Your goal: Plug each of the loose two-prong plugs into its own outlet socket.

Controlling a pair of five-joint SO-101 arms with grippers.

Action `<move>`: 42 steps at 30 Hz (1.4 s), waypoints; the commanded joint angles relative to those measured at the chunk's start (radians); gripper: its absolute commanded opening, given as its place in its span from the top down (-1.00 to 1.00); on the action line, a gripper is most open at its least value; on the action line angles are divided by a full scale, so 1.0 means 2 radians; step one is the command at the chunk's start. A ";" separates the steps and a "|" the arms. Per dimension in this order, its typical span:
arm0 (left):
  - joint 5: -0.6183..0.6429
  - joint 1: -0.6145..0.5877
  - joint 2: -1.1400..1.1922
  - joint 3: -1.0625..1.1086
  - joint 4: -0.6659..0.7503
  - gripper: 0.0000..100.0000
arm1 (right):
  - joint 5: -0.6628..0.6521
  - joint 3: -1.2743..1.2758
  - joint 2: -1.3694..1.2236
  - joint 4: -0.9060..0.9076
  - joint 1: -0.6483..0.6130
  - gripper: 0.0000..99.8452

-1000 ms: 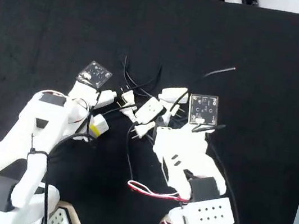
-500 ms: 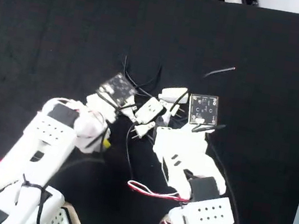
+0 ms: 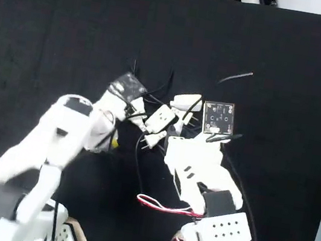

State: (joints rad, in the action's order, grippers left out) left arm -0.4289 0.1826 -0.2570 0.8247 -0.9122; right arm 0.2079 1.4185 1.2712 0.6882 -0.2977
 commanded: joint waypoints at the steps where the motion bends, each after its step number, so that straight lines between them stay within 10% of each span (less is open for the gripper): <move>1: 0.003 -0.010 0.058 -0.036 0.000 0.53 | -0.003 -0.004 0.006 -0.007 -0.005 0.98; 19: 0.067 0.082 -0.011 0.009 0.003 0.60 | -0.002 -0.007 0.010 -0.007 0.026 0.98; 23: 0.081 0.054 -0.015 0.007 0.000 0.36 | -0.002 -0.007 0.010 -0.007 0.028 0.98; 42: 0.040 -0.070 -0.237 -0.062 -0.191 0.37 | -0.005 -0.023 0.006 -0.006 0.018 0.97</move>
State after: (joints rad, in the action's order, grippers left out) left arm -0.3445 0.0890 -0.5439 0.7219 -1.2390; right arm 0.2079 1.4185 1.2712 0.6882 -0.2547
